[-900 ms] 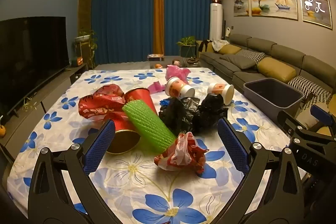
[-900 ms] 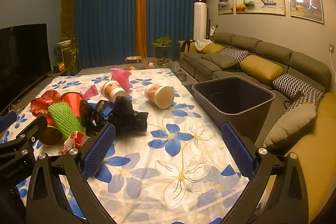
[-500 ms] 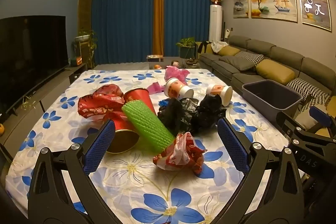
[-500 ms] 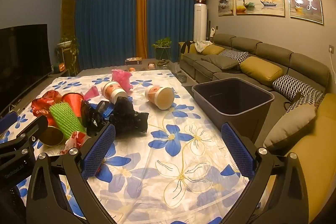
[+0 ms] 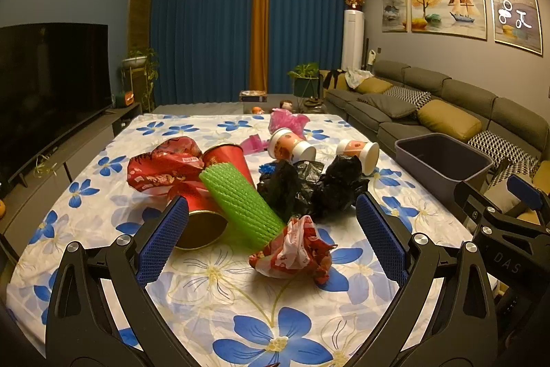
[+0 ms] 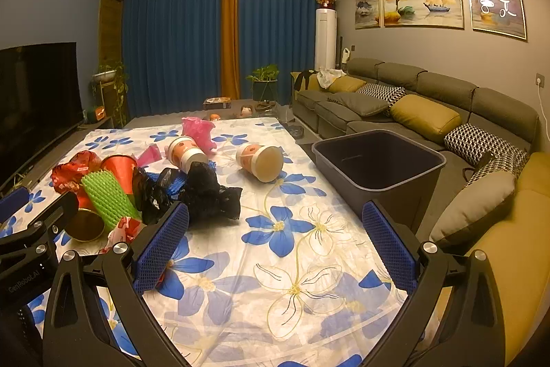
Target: Collect trash
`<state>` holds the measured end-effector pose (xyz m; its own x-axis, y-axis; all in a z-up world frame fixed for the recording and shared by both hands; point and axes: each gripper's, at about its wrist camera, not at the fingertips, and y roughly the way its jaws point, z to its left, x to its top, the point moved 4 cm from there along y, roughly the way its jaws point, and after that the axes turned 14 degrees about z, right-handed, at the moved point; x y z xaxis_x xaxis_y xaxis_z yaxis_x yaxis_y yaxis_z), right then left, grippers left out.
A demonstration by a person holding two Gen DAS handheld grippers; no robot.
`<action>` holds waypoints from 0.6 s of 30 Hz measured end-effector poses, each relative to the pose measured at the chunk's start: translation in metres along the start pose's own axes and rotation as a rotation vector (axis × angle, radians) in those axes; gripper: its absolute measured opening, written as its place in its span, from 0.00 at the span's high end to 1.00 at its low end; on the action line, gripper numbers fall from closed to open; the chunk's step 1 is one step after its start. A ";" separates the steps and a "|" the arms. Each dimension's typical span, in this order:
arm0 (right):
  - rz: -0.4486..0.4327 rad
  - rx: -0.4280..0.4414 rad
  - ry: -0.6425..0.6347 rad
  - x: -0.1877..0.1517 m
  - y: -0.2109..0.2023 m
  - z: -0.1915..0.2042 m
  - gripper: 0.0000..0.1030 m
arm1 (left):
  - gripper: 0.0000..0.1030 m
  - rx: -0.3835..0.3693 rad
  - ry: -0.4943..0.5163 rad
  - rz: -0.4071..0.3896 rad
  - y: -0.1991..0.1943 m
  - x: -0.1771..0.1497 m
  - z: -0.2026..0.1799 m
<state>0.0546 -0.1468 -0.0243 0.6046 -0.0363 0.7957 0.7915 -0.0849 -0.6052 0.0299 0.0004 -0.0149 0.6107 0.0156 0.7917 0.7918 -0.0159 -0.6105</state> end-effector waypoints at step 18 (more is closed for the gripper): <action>-0.012 -0.002 0.008 -0.002 -0.002 -0.001 0.05 | 0.07 -0.005 -0.005 -0.004 0.000 -0.002 0.001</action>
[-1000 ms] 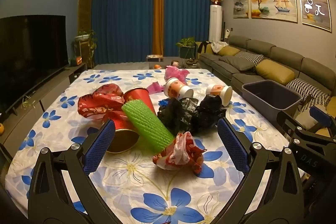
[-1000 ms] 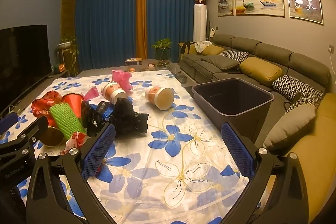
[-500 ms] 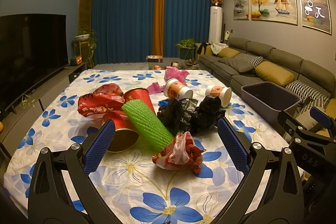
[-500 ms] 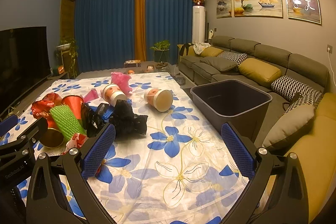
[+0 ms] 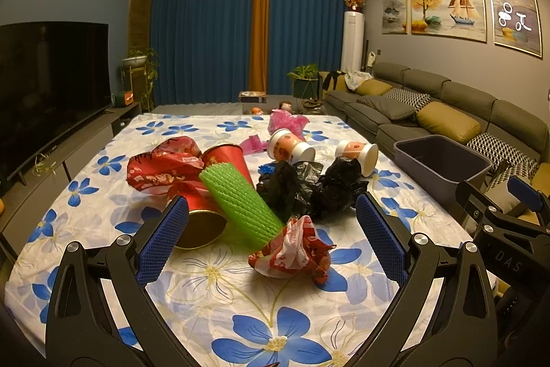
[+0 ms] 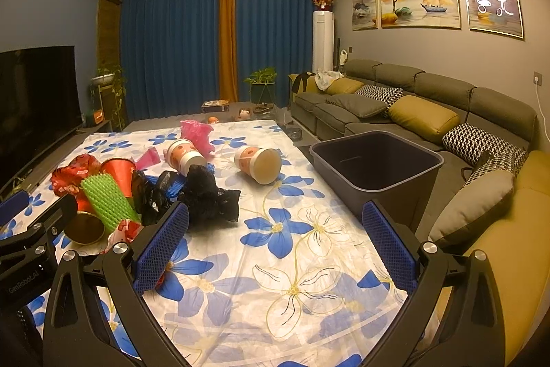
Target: Collect trash
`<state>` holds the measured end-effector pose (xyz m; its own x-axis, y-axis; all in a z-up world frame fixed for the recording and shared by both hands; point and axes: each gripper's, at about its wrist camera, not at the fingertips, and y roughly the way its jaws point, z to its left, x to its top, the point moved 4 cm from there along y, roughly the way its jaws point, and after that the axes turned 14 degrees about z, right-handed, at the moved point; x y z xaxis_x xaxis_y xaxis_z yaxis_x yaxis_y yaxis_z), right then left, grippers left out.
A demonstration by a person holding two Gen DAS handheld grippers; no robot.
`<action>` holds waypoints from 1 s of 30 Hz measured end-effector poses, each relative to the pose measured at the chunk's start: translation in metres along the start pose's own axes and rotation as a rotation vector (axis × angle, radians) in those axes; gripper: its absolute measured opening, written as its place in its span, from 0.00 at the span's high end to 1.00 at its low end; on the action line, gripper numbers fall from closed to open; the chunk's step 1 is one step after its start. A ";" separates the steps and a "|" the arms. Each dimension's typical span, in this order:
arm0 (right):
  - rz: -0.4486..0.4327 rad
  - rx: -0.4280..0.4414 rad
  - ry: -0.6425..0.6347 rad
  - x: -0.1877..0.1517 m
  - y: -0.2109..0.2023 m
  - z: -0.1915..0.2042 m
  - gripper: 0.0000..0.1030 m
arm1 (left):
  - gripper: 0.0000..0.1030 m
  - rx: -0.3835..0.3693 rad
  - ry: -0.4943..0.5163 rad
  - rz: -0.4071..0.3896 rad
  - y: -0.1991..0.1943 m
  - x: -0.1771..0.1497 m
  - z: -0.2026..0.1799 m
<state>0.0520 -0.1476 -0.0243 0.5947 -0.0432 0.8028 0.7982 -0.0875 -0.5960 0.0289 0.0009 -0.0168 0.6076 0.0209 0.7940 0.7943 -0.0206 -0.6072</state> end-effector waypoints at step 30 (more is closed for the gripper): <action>-0.014 -0.006 0.017 -0.002 -0.003 -0.005 0.05 | 0.07 -0.009 -0.012 0.002 0.003 -0.006 -0.003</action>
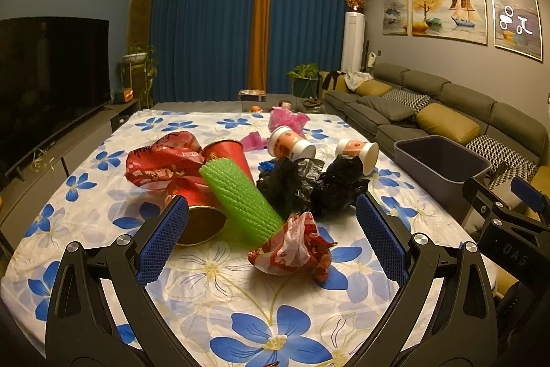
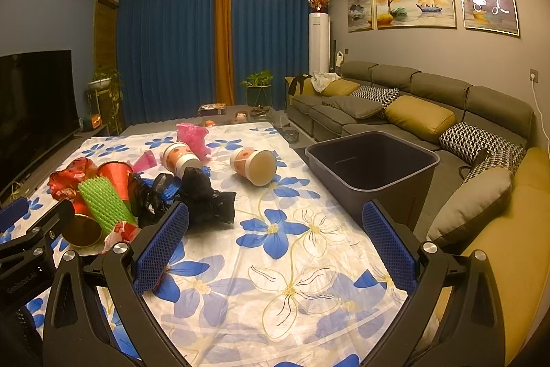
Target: Collect trash
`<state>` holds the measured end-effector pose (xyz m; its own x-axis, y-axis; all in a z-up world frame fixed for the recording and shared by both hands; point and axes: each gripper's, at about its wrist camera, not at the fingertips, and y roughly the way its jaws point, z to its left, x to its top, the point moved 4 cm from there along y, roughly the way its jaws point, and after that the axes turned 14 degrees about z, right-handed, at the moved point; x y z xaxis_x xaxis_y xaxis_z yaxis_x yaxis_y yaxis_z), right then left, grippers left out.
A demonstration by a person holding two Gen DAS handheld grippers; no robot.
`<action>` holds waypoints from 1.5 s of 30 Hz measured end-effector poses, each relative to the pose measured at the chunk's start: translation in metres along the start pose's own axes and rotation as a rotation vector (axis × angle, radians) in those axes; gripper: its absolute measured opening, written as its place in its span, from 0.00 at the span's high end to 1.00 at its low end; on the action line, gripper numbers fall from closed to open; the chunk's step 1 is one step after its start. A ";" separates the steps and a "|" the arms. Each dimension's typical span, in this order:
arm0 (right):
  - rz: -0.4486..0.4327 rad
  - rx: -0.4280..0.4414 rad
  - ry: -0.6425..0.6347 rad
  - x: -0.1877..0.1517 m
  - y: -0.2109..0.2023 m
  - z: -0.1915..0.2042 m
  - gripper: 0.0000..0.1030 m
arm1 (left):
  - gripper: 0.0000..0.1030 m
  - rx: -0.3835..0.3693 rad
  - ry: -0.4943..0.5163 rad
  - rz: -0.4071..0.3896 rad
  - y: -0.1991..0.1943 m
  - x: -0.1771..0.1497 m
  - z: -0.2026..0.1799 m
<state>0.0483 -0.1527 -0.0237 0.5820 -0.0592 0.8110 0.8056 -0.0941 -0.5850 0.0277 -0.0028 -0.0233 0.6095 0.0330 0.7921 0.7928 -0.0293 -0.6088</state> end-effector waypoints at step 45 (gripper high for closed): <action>0.025 0.089 0.000 -0.004 0.033 0.003 0.05 | 0.25 -0.056 0.061 0.112 0.055 -0.022 -0.002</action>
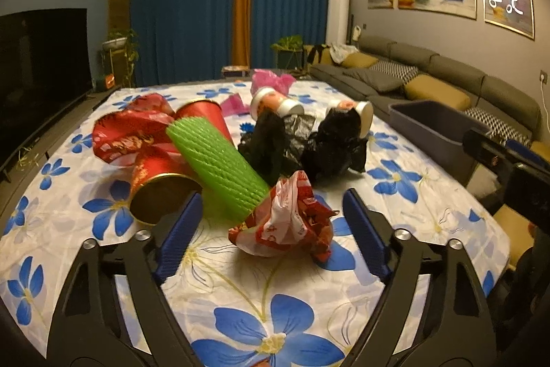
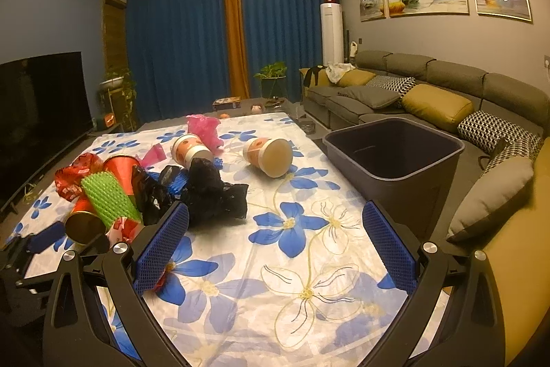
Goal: Collect trash
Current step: 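Grasp the red-white plastic bag with the left tool while the right tool grasps the black bag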
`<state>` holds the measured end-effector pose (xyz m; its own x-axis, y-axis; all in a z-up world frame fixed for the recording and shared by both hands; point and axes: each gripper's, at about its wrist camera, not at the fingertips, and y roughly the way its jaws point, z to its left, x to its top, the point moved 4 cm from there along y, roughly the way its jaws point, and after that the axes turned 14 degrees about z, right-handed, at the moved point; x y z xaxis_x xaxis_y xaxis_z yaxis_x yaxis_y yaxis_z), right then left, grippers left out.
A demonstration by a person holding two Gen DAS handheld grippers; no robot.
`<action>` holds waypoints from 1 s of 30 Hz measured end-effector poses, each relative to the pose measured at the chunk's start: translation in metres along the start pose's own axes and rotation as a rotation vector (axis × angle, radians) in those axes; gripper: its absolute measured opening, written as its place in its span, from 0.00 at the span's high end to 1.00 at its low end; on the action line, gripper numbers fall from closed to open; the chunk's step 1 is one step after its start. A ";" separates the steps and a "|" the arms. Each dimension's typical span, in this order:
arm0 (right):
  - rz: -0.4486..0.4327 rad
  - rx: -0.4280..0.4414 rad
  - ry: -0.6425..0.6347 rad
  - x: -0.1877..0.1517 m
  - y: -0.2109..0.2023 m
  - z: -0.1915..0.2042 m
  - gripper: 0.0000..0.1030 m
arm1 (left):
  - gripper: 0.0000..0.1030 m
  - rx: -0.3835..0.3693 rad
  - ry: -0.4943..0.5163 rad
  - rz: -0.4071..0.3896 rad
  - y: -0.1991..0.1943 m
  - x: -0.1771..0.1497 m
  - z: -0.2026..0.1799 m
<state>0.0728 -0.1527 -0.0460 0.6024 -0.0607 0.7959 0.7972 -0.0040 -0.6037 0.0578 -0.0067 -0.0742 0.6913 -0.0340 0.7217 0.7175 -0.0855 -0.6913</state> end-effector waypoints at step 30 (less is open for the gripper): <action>0.075 0.117 -0.127 0.043 0.092 0.062 0.41 | 0.87 -0.100 -0.050 -0.020 -0.014 0.013 0.034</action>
<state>0.1747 -0.0940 -0.0644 0.6545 0.0695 0.7529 0.7447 0.1127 -0.6578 0.0596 0.0276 -0.0569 0.6821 0.0177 0.7311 0.7208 -0.1851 -0.6680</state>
